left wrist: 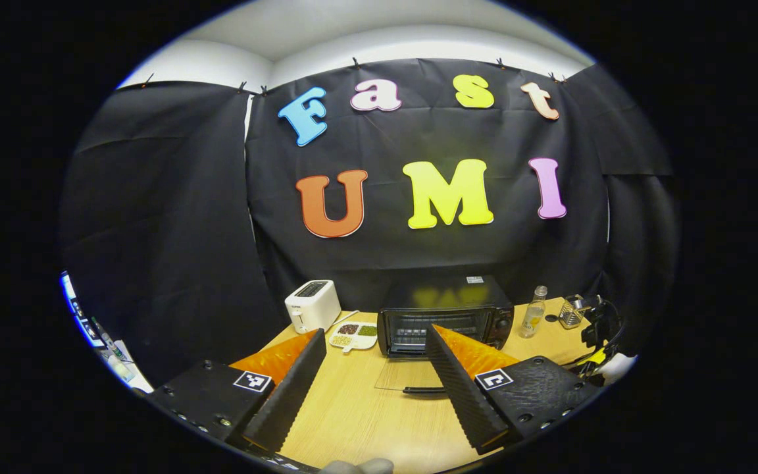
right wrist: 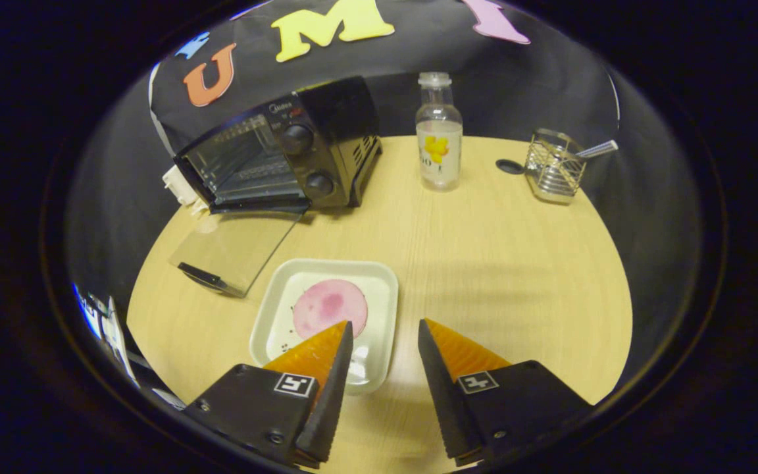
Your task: Open the electric oven with the left hand, put the food in, and close the electric oven.
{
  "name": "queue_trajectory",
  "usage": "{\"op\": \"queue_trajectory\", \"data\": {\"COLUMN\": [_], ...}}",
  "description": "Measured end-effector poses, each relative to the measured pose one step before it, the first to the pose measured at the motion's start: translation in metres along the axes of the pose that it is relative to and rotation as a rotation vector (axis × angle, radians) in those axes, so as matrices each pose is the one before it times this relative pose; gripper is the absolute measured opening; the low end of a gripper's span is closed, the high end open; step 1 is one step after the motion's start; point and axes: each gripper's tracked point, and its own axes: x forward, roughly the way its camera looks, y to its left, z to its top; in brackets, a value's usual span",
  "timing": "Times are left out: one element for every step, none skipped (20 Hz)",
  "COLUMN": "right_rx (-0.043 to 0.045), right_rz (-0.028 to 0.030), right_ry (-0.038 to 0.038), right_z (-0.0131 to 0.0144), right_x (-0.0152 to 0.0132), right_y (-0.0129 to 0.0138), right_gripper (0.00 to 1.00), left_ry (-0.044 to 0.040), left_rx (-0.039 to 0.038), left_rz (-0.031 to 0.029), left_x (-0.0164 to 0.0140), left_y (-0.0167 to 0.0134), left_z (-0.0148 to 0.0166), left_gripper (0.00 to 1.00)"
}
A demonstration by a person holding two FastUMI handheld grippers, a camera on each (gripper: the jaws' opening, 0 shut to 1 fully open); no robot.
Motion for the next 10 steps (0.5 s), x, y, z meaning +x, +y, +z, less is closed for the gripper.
{"op": "queue_trajectory", "data": {"right_rx": [0.01338, 0.00901, 0.00642, 0.01203, 0.01889, 0.01757, 0.01252, 0.00676, 0.00806, 0.00863], "right_rz": [0.01574, 0.00830, 0.00031, 0.00443, 0.00052, -0.00245, -0.00278, -0.00723, -0.00927, 0.00814], "right_ry": [0.02722, 0.01811, 0.01785, 0.01904, 0.02969, 0.03637, -0.01180, 0.02505, 0.01005, 0.01007], "right_z": [-0.00009, -0.00087, 0.00058, -0.00058, -0.00299, -0.00585, 0.00404, -0.00175, 0.00116, 0.00056], "right_x": [0.00540, 0.00481, 0.00424, 0.00514, 0.00278, 0.00373, -0.00328, 0.00396, -0.00148, 0.00060], "right_y": [0.00167, -0.00009, -0.00138, 0.00055, -0.00110, -0.00295, -0.00184, -0.00414, -0.00329, 0.00188], "right_gripper": [0.53, 0.51, 0.43, 0.40, 0.33, 0.29, 0.22, 0.22, 0.11, 0.03], "left_ry": [0.00378, 0.00609, 0.00426, 0.00516, 0.00322, 0.00269, 0.00257, 0.00442, 0.00354, 0.00455], "left_rx": [0.00224, 0.00675, 0.00286, -0.00597, -0.00573, -0.00151, 0.00216, 0.00161, -0.00002, 0.00007], "left_rz": [0.00421, 0.01494, 0.01649, 0.00836, 0.00638, 0.00490, 0.00686, 0.00555, 0.00288, 0.00490], "left_x": [-0.00019, 0.00083, 0.00176, 0.00052, -0.00048, 0.00030, 0.00040, 0.00103, -0.00080, -0.00132], "left_y": [-0.00460, -0.00156, 0.00048, -0.00278, -0.00370, -0.00286, -0.00161, -0.00112, -0.00236, -0.00236], "left_z": [0.00113, -0.00195, -0.00037, 0.00052, -0.00042, -0.00115, -0.00015, -0.00067, -0.00060, -0.00017], "left_gripper": [0.96, 0.96, 0.96, 0.96, 0.96, 0.96, 0.96, 0.97, 0.96, 0.97]}}
